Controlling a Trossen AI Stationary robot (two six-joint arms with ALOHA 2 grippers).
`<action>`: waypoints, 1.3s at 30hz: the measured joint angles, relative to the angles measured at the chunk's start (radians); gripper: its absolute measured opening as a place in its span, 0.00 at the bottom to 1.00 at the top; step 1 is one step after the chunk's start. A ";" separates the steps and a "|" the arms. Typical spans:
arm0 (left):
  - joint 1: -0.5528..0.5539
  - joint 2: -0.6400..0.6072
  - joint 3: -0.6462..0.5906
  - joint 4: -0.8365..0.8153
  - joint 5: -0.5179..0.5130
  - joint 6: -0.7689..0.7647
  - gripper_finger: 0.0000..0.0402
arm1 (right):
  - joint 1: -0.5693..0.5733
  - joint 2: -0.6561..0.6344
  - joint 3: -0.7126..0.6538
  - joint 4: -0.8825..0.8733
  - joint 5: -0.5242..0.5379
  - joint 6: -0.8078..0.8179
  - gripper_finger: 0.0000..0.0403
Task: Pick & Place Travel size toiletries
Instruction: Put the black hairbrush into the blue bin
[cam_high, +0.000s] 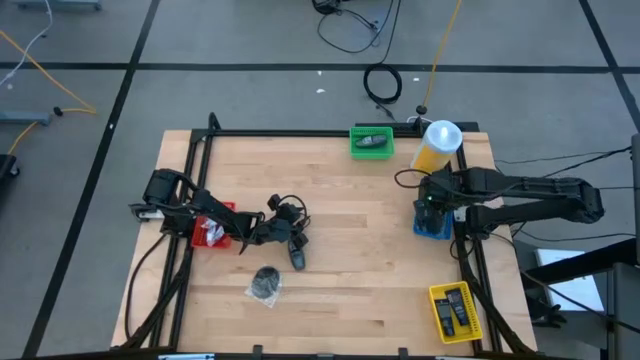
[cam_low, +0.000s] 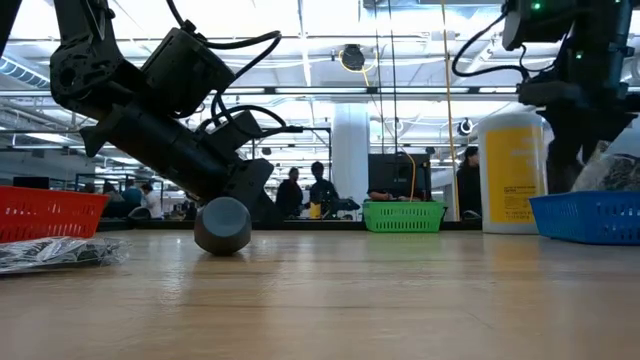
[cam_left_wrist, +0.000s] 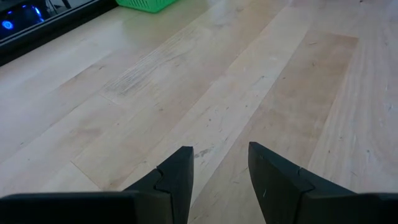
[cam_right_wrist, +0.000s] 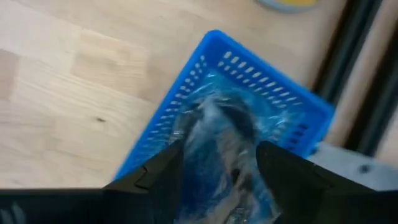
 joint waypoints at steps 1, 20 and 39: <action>0.000 0.000 0.000 0.000 0.000 0.000 0.38 | -0.010 0.000 0.006 -0.005 0.000 -0.034 0.47; 0.011 0.000 0.000 0.009 0.016 -0.004 0.38 | -0.008 0.322 0.077 -0.201 -0.255 -0.434 0.13; 0.010 0.000 0.000 0.008 0.024 -0.003 0.38 | -0.004 0.462 0.056 0.007 -0.039 -0.469 0.01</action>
